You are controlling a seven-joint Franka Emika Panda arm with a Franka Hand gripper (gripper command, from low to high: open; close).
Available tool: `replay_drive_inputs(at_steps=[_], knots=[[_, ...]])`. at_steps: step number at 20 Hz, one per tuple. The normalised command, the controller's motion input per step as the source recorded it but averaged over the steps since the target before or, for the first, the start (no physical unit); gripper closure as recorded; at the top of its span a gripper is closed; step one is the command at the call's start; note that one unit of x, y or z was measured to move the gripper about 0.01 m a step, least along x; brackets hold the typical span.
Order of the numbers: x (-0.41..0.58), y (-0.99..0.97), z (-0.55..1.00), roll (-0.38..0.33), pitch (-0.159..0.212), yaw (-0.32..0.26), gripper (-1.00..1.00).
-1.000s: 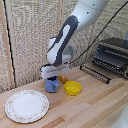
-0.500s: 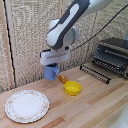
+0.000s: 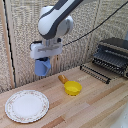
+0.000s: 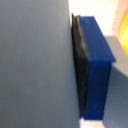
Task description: Carefully approach the cobalt cup with your gripper. Make sure to hold the cobalt cup delicately with your gripper. Carefully elevate the cobalt cup, moving it off the surface. Position the cobalt cup to hover above the alabaster dining ware. Gently lower the cobalt cup onto the alabaster dining ware. Gradually release your hold on the cobalt cup.
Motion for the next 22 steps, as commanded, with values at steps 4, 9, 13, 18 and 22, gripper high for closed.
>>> replay_drive_inputs(at_steps=[4, 9, 13, 18, 22], knots=[[0.045, 0.77, -0.19, -0.059, 0.108, 0.073, 1.00], [0.058, 0.62, -0.35, -0.105, 0.098, 0.086, 1.00], [0.153, 0.48, -0.37, -0.108, 0.058, 0.084, 1.00], [0.220, 0.31, -0.32, -0.171, 0.003, 0.100, 1.00], [0.247, 0.20, -0.24, -0.239, -0.026, 0.140, 1.00]])
